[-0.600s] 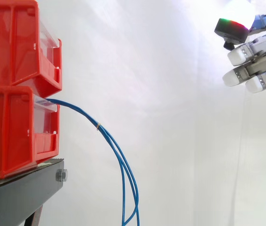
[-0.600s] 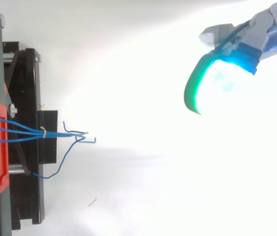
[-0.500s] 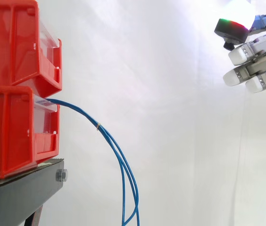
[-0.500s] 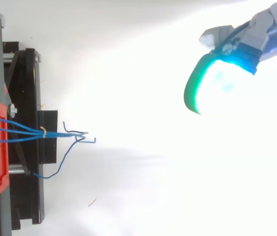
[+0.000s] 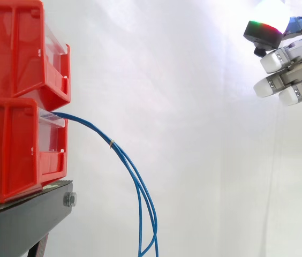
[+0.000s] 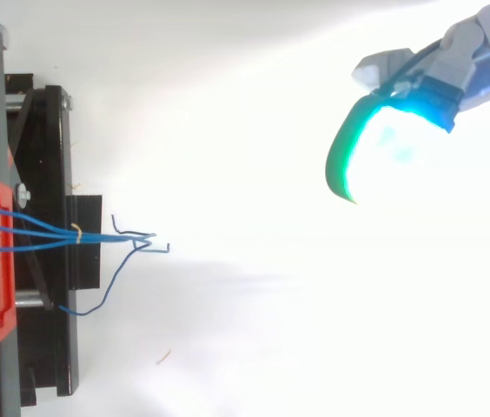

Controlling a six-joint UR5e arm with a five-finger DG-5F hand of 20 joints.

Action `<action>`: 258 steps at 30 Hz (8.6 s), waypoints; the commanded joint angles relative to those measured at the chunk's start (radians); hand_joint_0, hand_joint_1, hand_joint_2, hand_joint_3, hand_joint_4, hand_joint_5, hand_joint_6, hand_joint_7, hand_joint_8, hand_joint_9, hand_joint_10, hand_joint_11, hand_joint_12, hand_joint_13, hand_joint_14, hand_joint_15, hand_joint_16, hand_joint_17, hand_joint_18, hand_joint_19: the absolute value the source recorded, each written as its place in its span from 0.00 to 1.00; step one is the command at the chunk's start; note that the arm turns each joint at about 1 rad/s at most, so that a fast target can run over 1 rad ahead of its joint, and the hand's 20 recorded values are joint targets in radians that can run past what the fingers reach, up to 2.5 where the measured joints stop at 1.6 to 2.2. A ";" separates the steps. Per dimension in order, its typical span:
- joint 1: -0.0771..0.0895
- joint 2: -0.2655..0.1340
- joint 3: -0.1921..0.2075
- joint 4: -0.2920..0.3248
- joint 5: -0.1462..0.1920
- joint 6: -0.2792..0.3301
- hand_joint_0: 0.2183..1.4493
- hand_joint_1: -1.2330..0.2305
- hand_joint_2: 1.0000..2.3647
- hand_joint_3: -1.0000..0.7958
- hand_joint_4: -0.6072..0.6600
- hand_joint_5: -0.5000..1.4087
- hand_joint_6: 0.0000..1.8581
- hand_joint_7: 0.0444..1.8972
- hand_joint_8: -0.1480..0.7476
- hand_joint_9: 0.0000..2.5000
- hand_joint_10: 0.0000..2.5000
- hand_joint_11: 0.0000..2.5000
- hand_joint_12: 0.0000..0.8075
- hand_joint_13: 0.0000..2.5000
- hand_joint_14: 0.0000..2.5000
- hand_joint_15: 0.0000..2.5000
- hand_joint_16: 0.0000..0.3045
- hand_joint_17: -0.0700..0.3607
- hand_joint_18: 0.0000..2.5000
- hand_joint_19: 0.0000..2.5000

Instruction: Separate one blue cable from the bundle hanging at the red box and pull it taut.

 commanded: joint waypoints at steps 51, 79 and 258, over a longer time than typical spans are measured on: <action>0.000 0.000 0.000 0.000 0.000 0.000 0.16 0.52 0.00 0.28 0.62 0.14 0.27 0.38 0.48 0.16 0.00 0.07 0.45 0.08 0.00 0.02 0.17 0.44 0.00 0.01; 0.001 -0.001 0.000 -0.005 0.000 0.000 0.16 0.48 0.00 0.28 0.62 0.14 0.27 0.38 0.48 0.16 0.00 0.07 0.45 0.09 0.00 0.02 0.17 0.43 0.02 0.01; 0.073 -0.546 0.141 0.632 0.069 -0.012 0.25 0.37 0.00 0.29 0.64 0.17 0.27 0.50 0.46 0.19 0.00 0.10 0.38 0.16 0.00 0.05 0.11 0.33 0.08 0.01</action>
